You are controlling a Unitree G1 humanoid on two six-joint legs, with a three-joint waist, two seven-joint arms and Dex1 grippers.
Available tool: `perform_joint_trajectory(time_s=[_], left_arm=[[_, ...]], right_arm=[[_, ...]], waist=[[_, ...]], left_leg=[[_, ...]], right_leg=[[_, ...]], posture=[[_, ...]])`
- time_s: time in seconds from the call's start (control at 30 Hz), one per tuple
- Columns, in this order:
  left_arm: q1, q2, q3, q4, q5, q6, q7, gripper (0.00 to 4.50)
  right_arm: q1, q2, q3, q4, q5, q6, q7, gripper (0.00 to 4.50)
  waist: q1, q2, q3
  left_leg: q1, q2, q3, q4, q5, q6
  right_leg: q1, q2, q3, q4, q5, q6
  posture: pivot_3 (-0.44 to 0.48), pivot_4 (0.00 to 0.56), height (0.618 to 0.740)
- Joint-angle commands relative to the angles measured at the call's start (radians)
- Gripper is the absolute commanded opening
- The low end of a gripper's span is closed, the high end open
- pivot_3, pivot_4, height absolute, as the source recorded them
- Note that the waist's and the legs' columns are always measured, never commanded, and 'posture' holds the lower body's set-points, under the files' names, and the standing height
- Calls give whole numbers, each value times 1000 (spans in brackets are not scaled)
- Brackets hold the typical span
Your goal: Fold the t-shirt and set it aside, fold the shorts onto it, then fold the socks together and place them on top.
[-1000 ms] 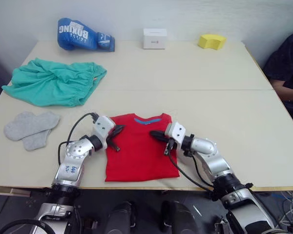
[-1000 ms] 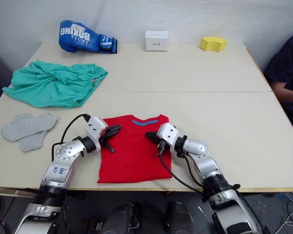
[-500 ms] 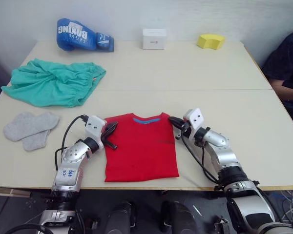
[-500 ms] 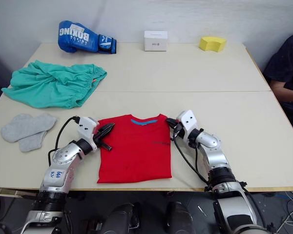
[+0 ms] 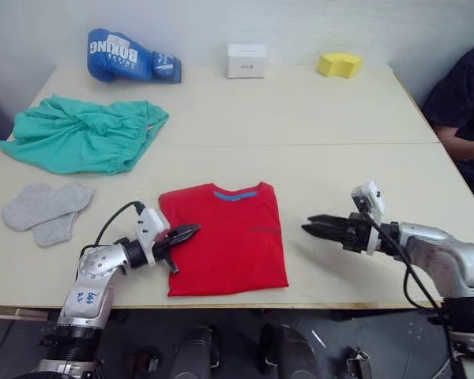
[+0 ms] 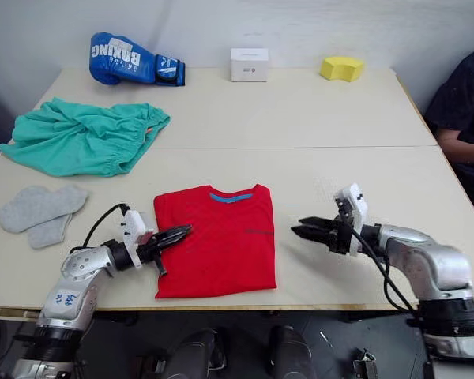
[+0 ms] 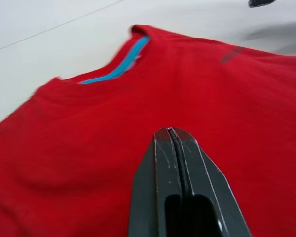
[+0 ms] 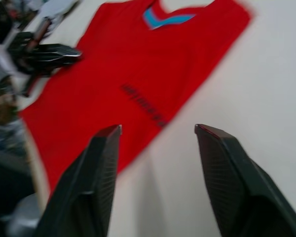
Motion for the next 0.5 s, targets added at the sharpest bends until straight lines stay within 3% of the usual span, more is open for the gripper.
perform_joint_trajectory(time_s=[0.03,0.1,0.27,0.5], left_arm=[[14,4,-10,-42,-21,-40,-41,0],[22,-5,-25,-46,-13,-60,-48,0],[36,-7,-46,-51,6,-86,-49,0],[34,-9,-57,-43,18,-96,-41,0]], right_arm=[[-13,5,1,-41,78,215,-85,3741],[-37,50,-17,-20,103,295,-137,4459],[-101,141,-35,12,96,428,-247,4486],[-176,240,-12,57,88,527,-295,4486]], waist=[[3,0,0],[4,0,0],[1,0,0],[-2,-1,-1]], left_leg=[[0,0,0,0,0,0],[-1,0,0,0,0,0],[-8,-1,0,0,-1,1],[-8,-1,0,1,0,1]], right_leg=[[0,0,0,0,0,0],[0,-1,0,-2,0,0],[-5,0,-1,-5,2,3],[-5,1,-2,-4,2,3]], posture=[[0,150,740],[0,150,740],[0,150,740],[0,150,740]])
